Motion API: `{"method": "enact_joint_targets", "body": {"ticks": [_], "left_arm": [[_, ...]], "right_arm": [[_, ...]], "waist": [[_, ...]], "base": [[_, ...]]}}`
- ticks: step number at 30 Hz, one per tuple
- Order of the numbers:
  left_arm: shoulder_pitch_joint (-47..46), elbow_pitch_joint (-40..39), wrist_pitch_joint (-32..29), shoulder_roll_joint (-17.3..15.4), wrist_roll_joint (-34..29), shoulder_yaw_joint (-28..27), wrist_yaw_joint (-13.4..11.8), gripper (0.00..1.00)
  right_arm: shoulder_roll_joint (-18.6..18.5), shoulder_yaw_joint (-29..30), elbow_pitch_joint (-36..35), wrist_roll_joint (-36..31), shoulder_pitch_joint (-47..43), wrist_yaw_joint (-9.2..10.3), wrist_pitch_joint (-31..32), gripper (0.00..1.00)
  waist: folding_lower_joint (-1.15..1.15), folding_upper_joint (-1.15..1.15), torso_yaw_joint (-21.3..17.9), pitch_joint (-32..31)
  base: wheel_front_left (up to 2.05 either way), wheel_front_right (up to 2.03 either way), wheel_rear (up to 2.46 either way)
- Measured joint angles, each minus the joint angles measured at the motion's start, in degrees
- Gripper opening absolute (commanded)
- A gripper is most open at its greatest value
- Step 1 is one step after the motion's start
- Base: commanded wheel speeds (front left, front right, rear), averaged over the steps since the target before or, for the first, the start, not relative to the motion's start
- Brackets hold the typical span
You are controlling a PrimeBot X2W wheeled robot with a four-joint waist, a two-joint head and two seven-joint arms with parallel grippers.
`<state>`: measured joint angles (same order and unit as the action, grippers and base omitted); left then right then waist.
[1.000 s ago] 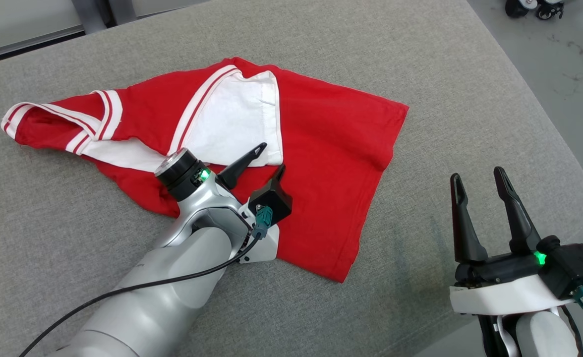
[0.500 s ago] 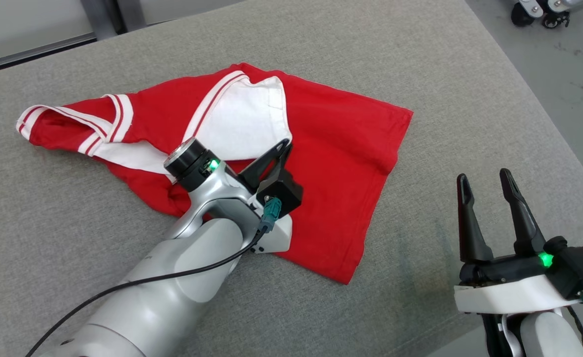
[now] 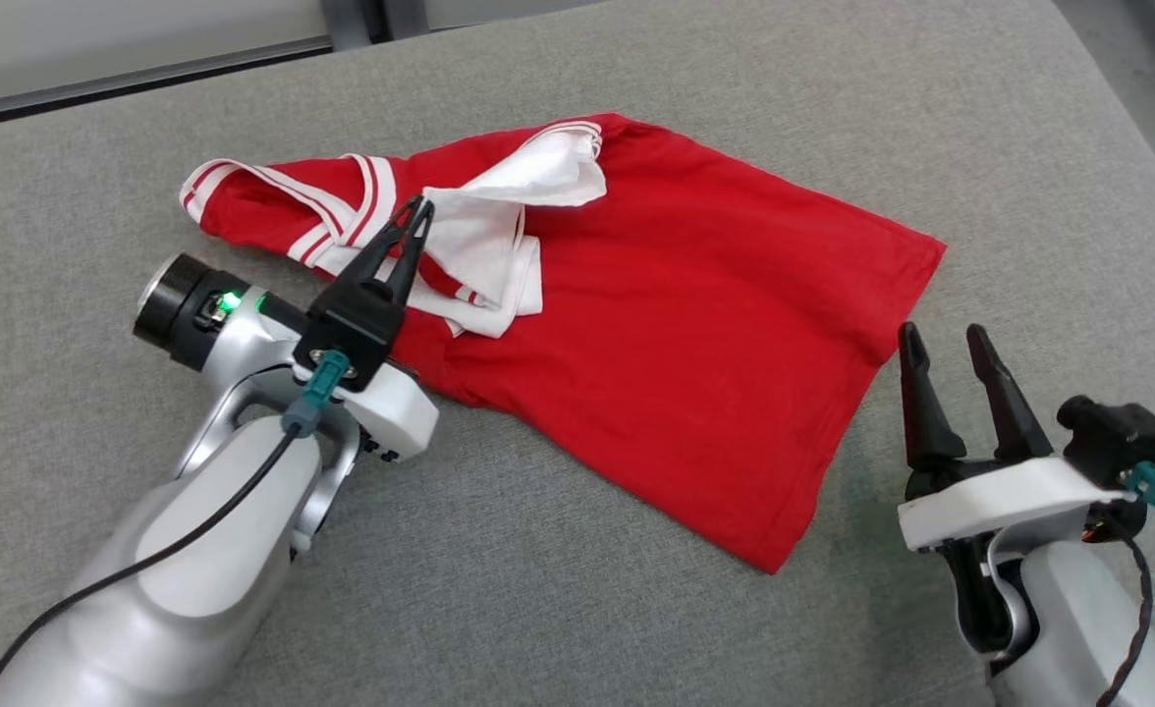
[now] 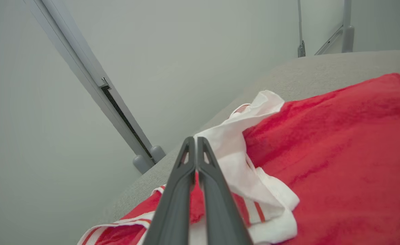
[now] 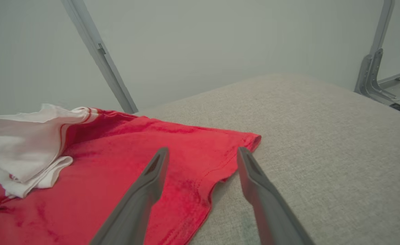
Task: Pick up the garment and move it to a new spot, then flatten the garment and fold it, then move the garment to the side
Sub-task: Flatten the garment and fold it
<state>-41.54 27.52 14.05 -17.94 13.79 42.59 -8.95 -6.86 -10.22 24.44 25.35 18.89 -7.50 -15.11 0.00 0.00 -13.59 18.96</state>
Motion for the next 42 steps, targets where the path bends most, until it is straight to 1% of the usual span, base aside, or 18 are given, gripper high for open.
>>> {"method": "enact_joint_targets", "body": {"ticks": [4,7,10,15,26,27,28,29,30,32,33,37,40,41,42], "left_arm": [[2.8,-5.0,-1.8,-2.8,1.2,-1.1,-0.9,0.0],[4.1,-7.9,-2.9,-4.2,1.7,-1.6,-1.7,0.0],[5.3,-10.2,-3.5,-5.3,1.9,-1.8,-2.6,0.0],[6.1,-13.0,-4.8,-6.6,2.0,-2.0,-3.3,0.0],[6.1,-16.2,-6.5,-7.9,1.7,-1.5,-4.2,0.0],[6.1,-16.4,-6.7,-8.0,1.7,-1.4,-4.2,0.0],[6.1,-16.5,-6.8,-8.1,1.7,-1.3,-4.2,0.0],[6.1,-16.7,-7.0,-8.2,1.6,-1.3,-4.2,0.0],[6.1,-16.8,-7.0,-8.3,1.6,-1.2,-4.2,0.0],[6.0,-17.0,-7.1,-8.4,1.6,-1.1,-4.2,0.0],[6.0,-17.1,-7.3,-8.4,1.5,-1.1,-4.2,0.0],[5.9,-17.4,-7.5,-8.6,1.4,-0.9,-4.3,0.0],[5.9,-17.6,-7.7,-8.7,1.4,-0.8,-4.3,0.0],[5.9,-17.6,-7.8,-8.8,1.4,-0.7,-4.3,0.0],[5.9,-17.6,-7.9,-8.9,1.4,-0.7,-4.5,0.0]], "right_arm": [[-3.0,-3.0,6.4,7.7,5.6,0.0,1.7,1.0],[-4.8,-3.2,9.1,12.6,8.3,0.01,2.7,1.0],[-6.4,-3.3,11.8,15.5,10.5,0.01,3.6,1.0],[-7.7,-3.7,15.2,18.8,13.0,0.01,4.5,1.0],[-9.4,-6.9,18.5,27.8,16.8,0.01,5.2,1.0],[-9.4,-7.3,18.6,28.6,17.0,0.01,5.3,0.97],[-9.4,-7.7,18.7,29.3,17.3,0.01,5.5,0.92],[-9.6,-8.2,18.7,30.0,17.6,0.01,5.6,0.79],[-9.7,-8.8,18.7,30.5,17.8,0.01,5.7,0.69],[-10.2,-9.6,19.1,31.4,18.1,0.01,5.6,0.55],[-10.3,-10.0,19.3,31.8,18.3,0.01,5.5,0.49],[-10.8,-11.3,19.8,33.5,19.2,0.01,4.5,0.43],[-11.3,-12.4,20.5,34.8,19.9,0.01,4.2,0.41],[-11.4,-12.6,20.6,35.2,20.1,0.01,4.0,0.36],[-11.6,-12.8,20.9,35.4,20.3,0.01,3.7,0.34]], "waist": [[0.0,0.0,1.1,1.2],[0.0,0.0,1.7,2.1],[0.0,0.0,2.2,2.9],[0.0,0.0,2.7,3.8],[0.0,0.0,3.5,5.6],[0.0,0.0,3.6,5.7],[0.0,0.0,3.7,5.9],[0.0,0.0,3.7,6.0],[0.0,0.0,3.8,6.2],[0.0,0.0,3.9,6.4],[0.0,0.0,4.0,6.5],[0.0,0.0,4.3,6.7],[0.0,0.0,4.4,6.8],[0.0,0.0,4.5,6.9],[0.0,0.0,4.5,7.0]], "base": [[0.0,0.0,0.0],[0.0,0.0,0.0],[0.0,0.0,0.0],[0.0,0.0,0.0],[0.0,0.0,0.0],[0.0,0.0,0.0],[0.0,0.0,0.0],[0.0,0.0,0.0],[0.0,0.0,0.0],[0.0,0.0,0.0],[0.0,0.0,0.0],[0.0,0.0,0.0],[0.0,0.0,0.0],[0.0,0.0,0.0],[0.0,0.0,0.0]]}}
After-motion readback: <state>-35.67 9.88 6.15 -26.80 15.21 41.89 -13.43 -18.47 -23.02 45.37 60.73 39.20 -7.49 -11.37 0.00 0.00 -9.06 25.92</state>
